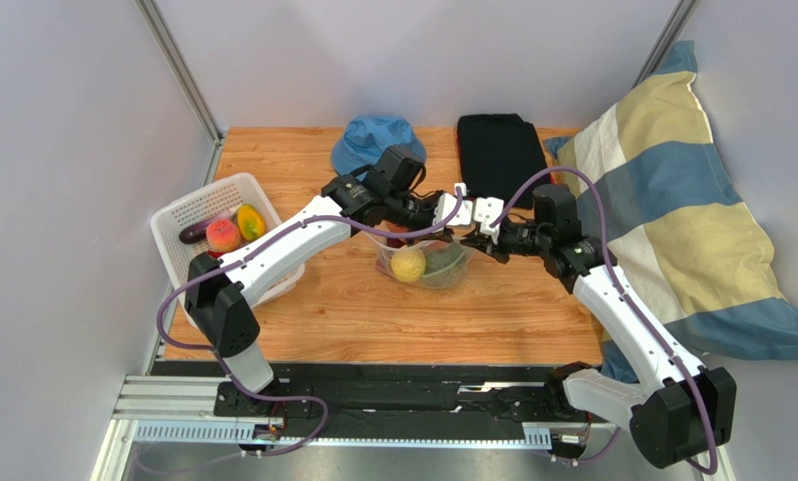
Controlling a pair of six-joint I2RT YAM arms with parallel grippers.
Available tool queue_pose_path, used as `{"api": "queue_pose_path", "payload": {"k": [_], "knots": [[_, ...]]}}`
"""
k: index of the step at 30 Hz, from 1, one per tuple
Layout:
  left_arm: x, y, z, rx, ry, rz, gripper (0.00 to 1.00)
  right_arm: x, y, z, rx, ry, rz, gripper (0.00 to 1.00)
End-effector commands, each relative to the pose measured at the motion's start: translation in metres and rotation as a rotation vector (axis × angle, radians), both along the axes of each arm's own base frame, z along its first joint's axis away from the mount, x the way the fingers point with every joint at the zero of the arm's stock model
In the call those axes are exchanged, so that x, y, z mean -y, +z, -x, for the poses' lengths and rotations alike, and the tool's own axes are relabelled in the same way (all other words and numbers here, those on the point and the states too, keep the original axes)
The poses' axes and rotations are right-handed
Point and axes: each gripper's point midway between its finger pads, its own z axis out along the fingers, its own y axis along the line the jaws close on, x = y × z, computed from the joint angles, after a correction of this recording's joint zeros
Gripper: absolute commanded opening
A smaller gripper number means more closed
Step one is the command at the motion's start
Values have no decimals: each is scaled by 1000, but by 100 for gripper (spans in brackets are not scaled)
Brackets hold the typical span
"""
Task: Place the food in the zip-top bag and seal the zipper
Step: Zip the zipper food storage bag at the center of the board, then place the zipper food storage bag at the center of the board.
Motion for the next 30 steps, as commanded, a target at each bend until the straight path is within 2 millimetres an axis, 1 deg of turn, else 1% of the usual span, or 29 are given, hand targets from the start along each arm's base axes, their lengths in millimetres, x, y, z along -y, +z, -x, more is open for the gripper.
{"api": "queue_pose_path", "payload": {"k": [1, 2, 4, 5, 6, 7, 8, 9, 10, 11, 13, 14, 16, 17, 18, 19, 21, 23, 25, 27, 28, 30], "knots": [[-20, 2, -3, 11, 42, -36, 0, 21, 9, -10, 86, -77, 17, 0], [-26, 4, -4, 16, 54, -37, 0, 25, 7, -10, 75, -86, 21, 0], [-43, -5, -9, 13, 85, -71, 0, 34, 6, -10, 67, -108, 23, 0], [-49, -2, -9, 35, 87, -74, 0, 37, 3, -8, 50, -114, 28, 0], [-58, -8, -12, 31, 105, -94, 0, 41, 2, -8, 46, -125, 30, 0], [-64, -9, -13, 39, 117, -110, 0, 44, 1, -8, 47, -134, 30, 0], [-70, -6, -12, 49, 124, -111, 0, 46, -1, -6, 43, -138, 32, 0], [-77, -9, -14, 48, 141, -123, 0, 50, -2, -7, 42, -150, 34, 0], [-82, -10, -12, 43, 147, -134, 0, 52, -1, -6, 51, -152, 35, 0], [-87, -7, -11, 52, 151, -133, 0, 54, -3, -5, 44, -157, 37, 0], [-100, -11, -12, 49, 175, -158, 0, 57, -5, -5, 39, -165, 42, 0], [-106, -8, -11, 63, 175, -160, 0, 58, -5, -3, 36, -167, 45, 0], [-121, -13, -14, 56, 209, -187, 0, 61, -5, -2, 32, -176, 46, 0], [-127, -11, -15, 64, 217, -190, 0, 62, -6, -1, 29, -178, 48, 0], [-137, -13, -20, 60, 239, -199, 0, 64, -6, -1, 28, -182, 49, 0], [-143, -13, -20, 57, 252, -208, 0, 64, -6, -1, 26, -184, 49, 0], [-157, -14, -27, 56, 287, -219, 0, 65, -5, -1, 24, -189, 50, 0], [-166, -13, -28, 54, 303, -227, 0, 65, -4, -1, 21, -188, 49, 0], [-173, -10, -32, 57, 329, -221, 0, 64, 0, -6, 27, -191, 44, 0], [-176, -7, -32, 59, 335, -213, 0, 64, 5, -12, 28, -205, 33, 0], [-175, -5, -29, 55, 336, -204, 0, 63, 12, -15, 37, -206, 24, 0], [-172, -1, -23, 40, 325, -180, 0, 59, 19, -13, 39, -185, 12, 0]]}}
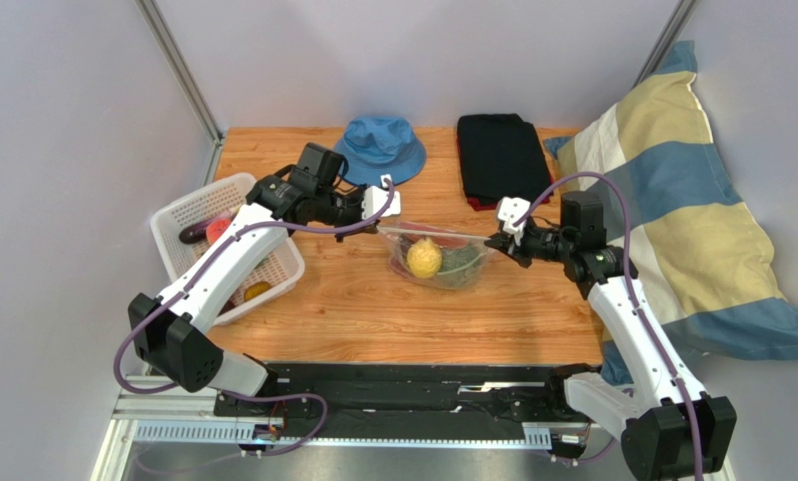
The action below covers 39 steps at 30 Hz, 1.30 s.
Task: Place the food in the zip-top bag and seal the zipper
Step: Place the zipper food storage bag at the center of the board.
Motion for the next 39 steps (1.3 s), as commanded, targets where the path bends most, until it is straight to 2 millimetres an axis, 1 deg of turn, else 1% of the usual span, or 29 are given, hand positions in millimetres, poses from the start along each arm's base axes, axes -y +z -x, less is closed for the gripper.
{"api": "queue_pose_path", "payload": {"k": [1, 3, 5, 7, 8, 10, 12, 15, 16, 17, 18, 19, 20, 21, 23, 24, 26, 27, 28, 29, 30, 31, 33, 34, 35, 36, 37, 38, 39], "knots": [[-22, 15, 12, 13, 45, -6, 0, 4, 33, -9, 56, -16, -10, 0], [-21, 21, 23, -8, 28, 18, 0, -4, 39, 6, 71, 65, 13, 0], [-22, 31, 38, -21, 9, 45, 0, -9, 49, 30, 44, 111, 24, 0], [-25, 39, 64, -66, -24, 76, 0, -15, 50, 59, -34, 163, 16, 0], [-26, 40, 74, -83, -38, 83, 0, -16, 58, 71, -31, 172, 8, 0], [-32, 46, 99, -115, -65, 100, 0, -20, 55, 96, -112, 184, 1, 0], [-37, 44, 108, -130, -51, 101, 0, -22, 51, 112, -131, 177, -9, 0], [-40, 39, 111, -149, -6, 105, 0, -20, 33, 100, -172, 98, -10, 0], [-40, 30, 109, -169, 10, 94, 0, -23, 32, 91, -155, 94, -12, 0], [-41, 24, 103, -167, 37, 80, 0, -24, 27, 84, -163, 79, -10, 0], [-37, 18, 91, -171, 66, 81, 0, -25, 9, 71, -207, 57, 16, 0], [-37, 7, 84, -181, 91, 66, 0, -28, 8, 56, -178, 46, 15, 0], [-41, -1, 68, -162, 156, 32, 0, -30, 1, 46, -188, 32, 26, 0], [-35, -10, 43, -167, 231, 36, 0, -33, -7, 24, -191, 3, 40, 0], [-37, -20, 14, -157, 302, 16, 0, -36, -17, 7, -221, -10, 61, 0], [-33, -34, -2, -180, 321, 5, 0, -38, -34, -5, -276, -29, 86, 0], [-30, -32, -32, -160, 367, 36, 0, -39, -34, -22, -291, -48, 81, 0], [-26, -44, -42, -199, 387, 32, 0, -40, -38, -32, -295, -65, 76, 0], [-21, -36, -52, -188, 388, 53, 0, -40, -45, -40, -311, -79, 79, 0], [-18, -37, -58, -194, 386, 60, 2, -38, -49, -47, -312, -92, 84, 0], [-14, -46, -64, -226, 393, 52, 3, -36, -51, -57, -301, -120, 90, 0], [-10, -39, -71, -216, 398, 66, 6, -37, -53, -65, -308, -131, 95, 0], [-6, -42, -77, -245, 410, 73, 13, -31, -51, -76, -316, -165, 87, 6], [-4, -37, -79, -242, 414, 81, 21, -32, -49, -79, -336, -181, 72, 9], [-5, -35, -82, -236, 426, 82, 26, -30, -41, -87, -332, -198, 59, 18], [-5, -33, -82, -243, 444, 89, 31, -29, -38, -87, -345, -205, 51, 26], [-7, -27, -84, -237, 459, 100, 43, -29, -34, -89, -367, -227, 32, 37], [-8, -24, -83, -243, 466, 111, 49, -27, -21, -93, -353, -243, 10, 53], [-11, -11, -84, -232, 481, 138, 55, -27, -15, -93, -357, -252, -6, 60]]}}
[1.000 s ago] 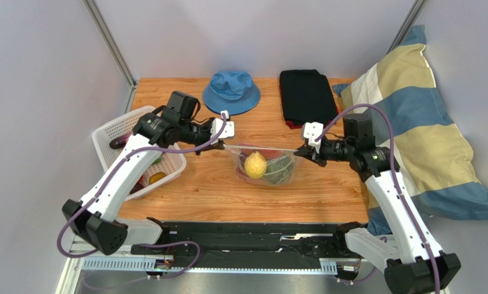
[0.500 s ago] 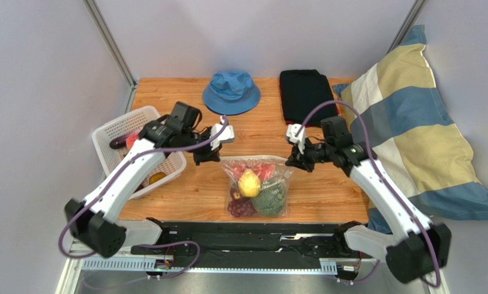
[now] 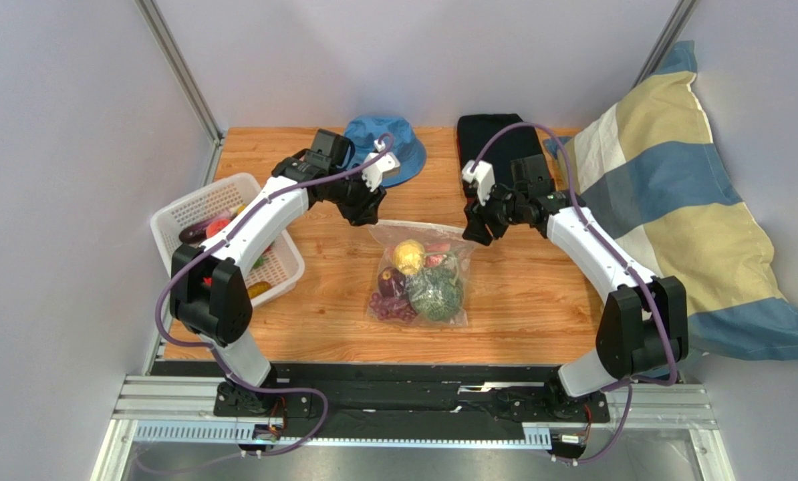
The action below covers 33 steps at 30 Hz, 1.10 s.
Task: Place the food in the zip-top bag and seal the zipper
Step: Place the zipper food storage bag at the center of the board, then reset both arms
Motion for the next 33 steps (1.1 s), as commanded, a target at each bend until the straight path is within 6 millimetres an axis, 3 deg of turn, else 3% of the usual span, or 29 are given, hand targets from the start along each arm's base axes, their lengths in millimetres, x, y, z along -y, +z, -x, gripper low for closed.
{"api": "queue_pose_path", "payload": {"k": [1, 3, 9, 12, 17, 20, 25, 29, 33], "knots": [[-1, 58, -11, 85, 84, 107, 80, 0, 54, -23, 64, -109, -96, 65], [-8, 80, -9, 125, 103, 131, 99, 3, 79, -25, 109, -142, -125, 77], [-34, 143, 1, 160, 186, 201, 99, 22, 141, -22, 183, -293, -219, 91], [-52, 164, 6, 108, 248, 256, 99, 38, 161, -18, 189, -394, -263, 94], [-84, 186, 18, 36, 374, 335, 99, 76, 157, -10, 152, -595, -247, 99], [-107, 183, 29, 18, 438, 357, 99, 96, 143, 2, 96, -673, -265, 100], [-144, 145, 48, -77, 570, 346, 99, 126, 115, 19, 52, -777, -245, 100], [-155, 136, 64, -47, 607, 313, 99, 128, 103, 34, 33, -781, -229, 100], [-159, 131, 69, -35, 640, 294, 99, 127, 106, 38, 38, -778, -240, 100]]}}
